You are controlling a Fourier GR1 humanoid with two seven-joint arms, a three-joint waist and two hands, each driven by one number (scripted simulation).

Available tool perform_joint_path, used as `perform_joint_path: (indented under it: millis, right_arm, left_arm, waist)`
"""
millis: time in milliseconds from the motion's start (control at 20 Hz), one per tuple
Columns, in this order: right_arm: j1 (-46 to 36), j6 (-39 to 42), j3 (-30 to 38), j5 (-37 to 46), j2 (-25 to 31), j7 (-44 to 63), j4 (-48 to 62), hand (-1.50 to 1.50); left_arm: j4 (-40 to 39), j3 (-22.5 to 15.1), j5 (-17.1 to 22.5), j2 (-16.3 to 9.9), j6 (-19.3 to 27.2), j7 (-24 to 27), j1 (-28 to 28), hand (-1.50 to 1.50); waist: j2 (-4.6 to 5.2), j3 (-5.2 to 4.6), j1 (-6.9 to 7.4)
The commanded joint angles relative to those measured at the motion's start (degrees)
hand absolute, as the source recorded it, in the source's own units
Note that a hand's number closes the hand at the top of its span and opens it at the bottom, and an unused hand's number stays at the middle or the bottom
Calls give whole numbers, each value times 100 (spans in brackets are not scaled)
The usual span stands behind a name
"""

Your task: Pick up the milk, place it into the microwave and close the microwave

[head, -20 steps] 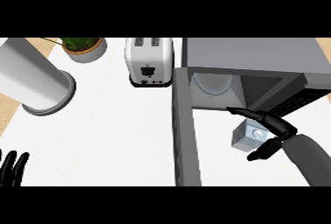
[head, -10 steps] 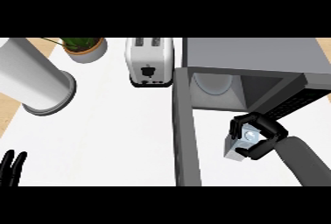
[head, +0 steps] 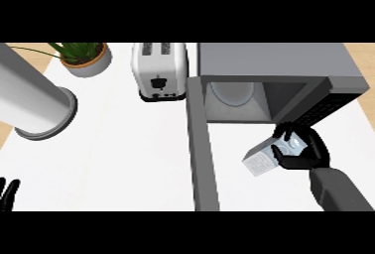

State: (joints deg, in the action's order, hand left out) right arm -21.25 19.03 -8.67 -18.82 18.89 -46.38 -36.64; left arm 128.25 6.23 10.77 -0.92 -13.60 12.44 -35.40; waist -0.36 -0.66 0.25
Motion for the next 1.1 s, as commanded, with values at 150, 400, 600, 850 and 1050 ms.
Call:
perform_joint_path:
  millis: [150,400,600,850,1050]
  right_arm:
    - [367,-280,225,-241,-571,-225,-544,150]
    - [1271,-882,-173,-107,-693,582,-2352,150]
    - [1811,-1323,-318,-192,-586,1601,-3949,150]
    - [2624,-1908,-739,-155,-821,2494,-5543,150]
    - [3052,-2437,-1034,160,-1076,2752,-6196,150]
  left_arm:
    - [-48,75,-70,40,-199,188,-233,-150]
    - [24,438,246,-6,-446,294,-444,-150]
    - [-7,432,421,33,-503,249,-414,-150]
    - [-37,523,457,77,-435,188,-284,-150]
    - [-333,643,391,87,-712,514,-370,-150]
  waist:
    - [20,65,1]
    - [-2,58,-45]
    - [2,58,-61]
    - [7,59,-70]
    - [17,62,-37]
